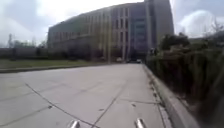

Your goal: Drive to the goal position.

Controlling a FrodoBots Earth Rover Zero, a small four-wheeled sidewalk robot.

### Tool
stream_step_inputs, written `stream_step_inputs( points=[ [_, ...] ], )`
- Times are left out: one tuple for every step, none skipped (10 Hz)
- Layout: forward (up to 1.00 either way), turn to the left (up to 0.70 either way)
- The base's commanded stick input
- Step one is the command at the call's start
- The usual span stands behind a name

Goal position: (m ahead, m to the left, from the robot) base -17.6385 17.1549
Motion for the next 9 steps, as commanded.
stream_step_inputs(
  points=[
    [0.7, 0.27],
    [0.7, 0.27],
    [0.43, 0.34],
    [0.0, 0.45],
    [0.0, 0.45],
    [0.0, 0.45],
    [0.0, 0.45],
    [0.0, 0.45],
    [0.0, 0.45]
  ],
)
